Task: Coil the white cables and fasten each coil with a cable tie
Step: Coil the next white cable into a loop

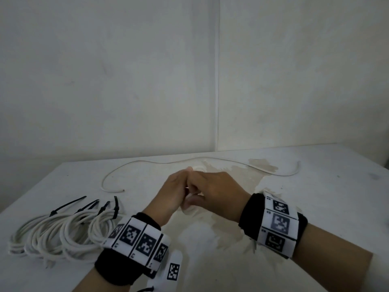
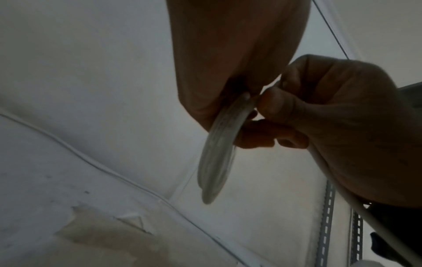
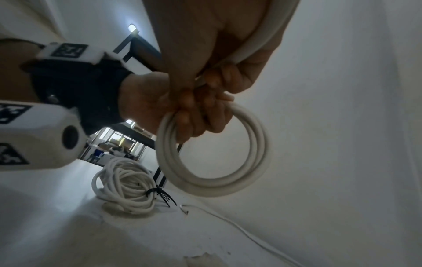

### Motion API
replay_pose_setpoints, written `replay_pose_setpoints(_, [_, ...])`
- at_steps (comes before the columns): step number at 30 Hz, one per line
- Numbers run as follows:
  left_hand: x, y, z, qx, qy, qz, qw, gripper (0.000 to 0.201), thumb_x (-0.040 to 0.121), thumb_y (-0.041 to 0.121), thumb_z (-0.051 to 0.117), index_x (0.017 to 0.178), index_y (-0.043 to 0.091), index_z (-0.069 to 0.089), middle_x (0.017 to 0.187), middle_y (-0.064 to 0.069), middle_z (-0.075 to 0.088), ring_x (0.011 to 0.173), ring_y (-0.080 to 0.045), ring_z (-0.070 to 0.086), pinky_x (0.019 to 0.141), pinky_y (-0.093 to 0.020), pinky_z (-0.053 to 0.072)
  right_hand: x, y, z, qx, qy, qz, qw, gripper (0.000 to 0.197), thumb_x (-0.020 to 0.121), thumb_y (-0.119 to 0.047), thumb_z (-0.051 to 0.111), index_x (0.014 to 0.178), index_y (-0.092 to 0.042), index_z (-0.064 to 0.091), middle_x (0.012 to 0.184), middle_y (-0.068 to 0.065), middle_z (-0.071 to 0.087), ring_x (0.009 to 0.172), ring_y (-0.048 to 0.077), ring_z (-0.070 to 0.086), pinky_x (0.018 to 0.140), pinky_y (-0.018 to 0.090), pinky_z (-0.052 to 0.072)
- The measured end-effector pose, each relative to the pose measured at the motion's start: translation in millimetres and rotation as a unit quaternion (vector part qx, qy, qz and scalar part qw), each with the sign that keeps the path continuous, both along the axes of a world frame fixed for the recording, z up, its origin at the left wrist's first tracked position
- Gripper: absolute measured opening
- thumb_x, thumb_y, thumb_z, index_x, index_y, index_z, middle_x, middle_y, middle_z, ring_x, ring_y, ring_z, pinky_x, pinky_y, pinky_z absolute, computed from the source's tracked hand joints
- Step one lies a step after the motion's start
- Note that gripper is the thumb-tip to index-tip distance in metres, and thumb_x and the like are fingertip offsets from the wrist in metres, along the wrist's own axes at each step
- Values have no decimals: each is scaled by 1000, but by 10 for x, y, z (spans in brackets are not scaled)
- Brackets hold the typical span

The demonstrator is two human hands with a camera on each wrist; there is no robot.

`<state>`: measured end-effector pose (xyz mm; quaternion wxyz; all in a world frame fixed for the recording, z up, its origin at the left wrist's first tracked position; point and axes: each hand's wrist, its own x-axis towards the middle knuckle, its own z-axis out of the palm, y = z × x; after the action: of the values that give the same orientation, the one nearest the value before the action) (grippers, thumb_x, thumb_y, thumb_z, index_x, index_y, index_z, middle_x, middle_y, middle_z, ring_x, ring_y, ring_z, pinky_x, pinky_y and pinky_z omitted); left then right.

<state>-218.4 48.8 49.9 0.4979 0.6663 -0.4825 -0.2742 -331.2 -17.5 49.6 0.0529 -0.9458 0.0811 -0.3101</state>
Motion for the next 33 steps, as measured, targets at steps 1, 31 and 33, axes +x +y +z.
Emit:
replay_pose_setpoints(1, [-19, 14, 12, 10, -9, -17, 1000, 30, 94, 2, 36, 70, 12, 51, 66, 0, 56, 49, 3, 50, 51, -13, 40, -10, -20, -2, 44, -9, 8, 999, 33, 74, -33, 63, 74, -23, 32, 71, 1, 54, 57, 23, 48, 52, 25, 32])
replay_pose_setpoints(31, [-33, 157, 164, -49, 282, -39, 957, 41, 96, 31, 38, 59, 14, 34, 41, 7, 24, 30, -3, 16, 31, -15, 16, -223, -249, 116, 315, -68, -61, 945, 25, 95, -9, 45, 93, 6, 66, 84, 22, 56, 74, 26, 52, 69, 18, 38])
replay_pose_setpoints(33, [-18, 153, 168, -60, 298, -36, 952, 41, 96, 31, 38, 59, 15, 34, 41, 7, 24, 30, -3, 17, 31, -15, 16, -247, -195, 165, 417, -62, -20, 907, 37, 98, -14, 36, 92, 13, 60, 87, 31, 51, 74, 30, 50, 72, 21, 43])
